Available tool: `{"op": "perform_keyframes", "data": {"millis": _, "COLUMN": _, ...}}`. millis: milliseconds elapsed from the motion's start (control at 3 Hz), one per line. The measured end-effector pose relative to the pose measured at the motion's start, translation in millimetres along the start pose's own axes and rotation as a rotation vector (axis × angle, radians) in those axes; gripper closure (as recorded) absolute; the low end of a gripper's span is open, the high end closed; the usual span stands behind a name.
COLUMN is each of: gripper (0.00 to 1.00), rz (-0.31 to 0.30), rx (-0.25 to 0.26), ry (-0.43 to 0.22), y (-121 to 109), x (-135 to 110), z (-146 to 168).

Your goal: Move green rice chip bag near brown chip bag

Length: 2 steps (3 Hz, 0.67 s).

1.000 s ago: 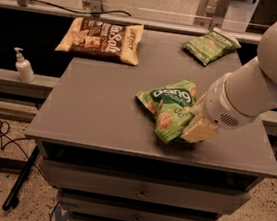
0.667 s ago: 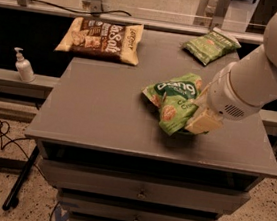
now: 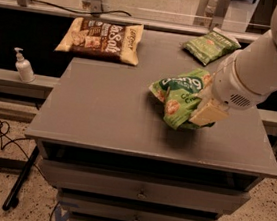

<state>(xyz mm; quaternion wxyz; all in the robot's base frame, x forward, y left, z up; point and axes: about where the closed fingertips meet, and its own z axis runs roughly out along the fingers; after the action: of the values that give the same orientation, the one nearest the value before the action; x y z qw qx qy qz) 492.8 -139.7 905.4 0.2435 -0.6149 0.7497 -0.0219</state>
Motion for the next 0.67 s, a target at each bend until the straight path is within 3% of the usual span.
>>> {"op": "perform_keyframes", "data": {"millis": 333, "gripper": 1.0, "rz": -0.004, "rx": 0.043, "ry": 0.01, "y": -14, "x": 2, "z": 2}}
{"op": "perform_keyframes", "data": {"millis": 667, "gripper": 1.0, "rz": -0.009, "rx": 0.098, "ry": 0.025, "y": -55, "x": 0, "z": 18}}
